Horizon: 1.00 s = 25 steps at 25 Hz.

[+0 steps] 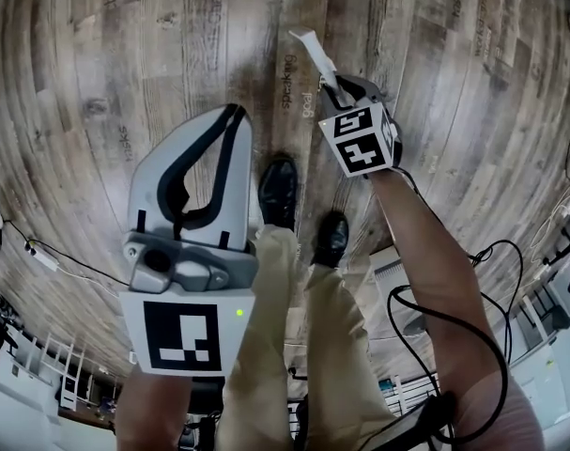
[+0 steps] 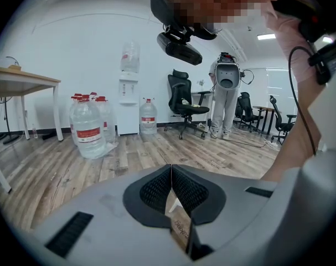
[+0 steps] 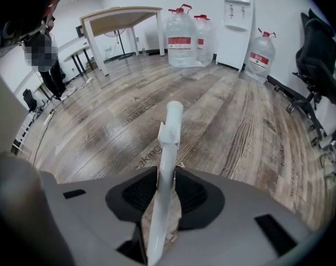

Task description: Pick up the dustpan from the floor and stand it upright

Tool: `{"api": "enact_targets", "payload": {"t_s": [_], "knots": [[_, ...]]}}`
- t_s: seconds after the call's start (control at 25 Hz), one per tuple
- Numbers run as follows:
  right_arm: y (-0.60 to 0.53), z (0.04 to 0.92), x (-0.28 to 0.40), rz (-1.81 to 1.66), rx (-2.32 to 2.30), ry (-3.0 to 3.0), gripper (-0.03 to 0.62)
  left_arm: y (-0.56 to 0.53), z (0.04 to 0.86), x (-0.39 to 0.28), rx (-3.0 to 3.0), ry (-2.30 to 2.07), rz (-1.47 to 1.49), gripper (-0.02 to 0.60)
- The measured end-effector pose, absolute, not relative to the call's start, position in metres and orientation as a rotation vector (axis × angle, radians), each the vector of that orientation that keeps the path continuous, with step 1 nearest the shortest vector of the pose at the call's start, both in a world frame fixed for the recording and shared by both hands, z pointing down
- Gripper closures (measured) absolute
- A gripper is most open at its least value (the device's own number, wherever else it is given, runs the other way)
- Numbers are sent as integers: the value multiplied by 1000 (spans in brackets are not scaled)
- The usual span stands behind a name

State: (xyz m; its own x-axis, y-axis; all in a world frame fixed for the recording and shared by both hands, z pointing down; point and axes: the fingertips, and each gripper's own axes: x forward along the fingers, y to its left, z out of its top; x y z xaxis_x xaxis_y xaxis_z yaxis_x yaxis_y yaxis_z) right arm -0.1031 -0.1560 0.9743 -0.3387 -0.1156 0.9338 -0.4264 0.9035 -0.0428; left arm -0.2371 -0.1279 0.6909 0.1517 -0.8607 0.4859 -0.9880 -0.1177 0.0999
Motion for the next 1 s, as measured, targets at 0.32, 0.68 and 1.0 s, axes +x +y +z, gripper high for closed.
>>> {"api": "enact_targets", "payload": {"t_s": [0.32, 0.68, 1.0], "knots": [[-158, 992, -107, 348, 395, -1895, 472, -121, 695, -235, 2054, -1759, 451, 568], [-159, 992, -106, 347, 410, -1883, 528, -113, 694, -234, 2055, -1770, 458, 568], [-161, 921, -92, 324, 434, -1912, 528, -121, 634, -224, 2073, -1828, 409, 568]]}}
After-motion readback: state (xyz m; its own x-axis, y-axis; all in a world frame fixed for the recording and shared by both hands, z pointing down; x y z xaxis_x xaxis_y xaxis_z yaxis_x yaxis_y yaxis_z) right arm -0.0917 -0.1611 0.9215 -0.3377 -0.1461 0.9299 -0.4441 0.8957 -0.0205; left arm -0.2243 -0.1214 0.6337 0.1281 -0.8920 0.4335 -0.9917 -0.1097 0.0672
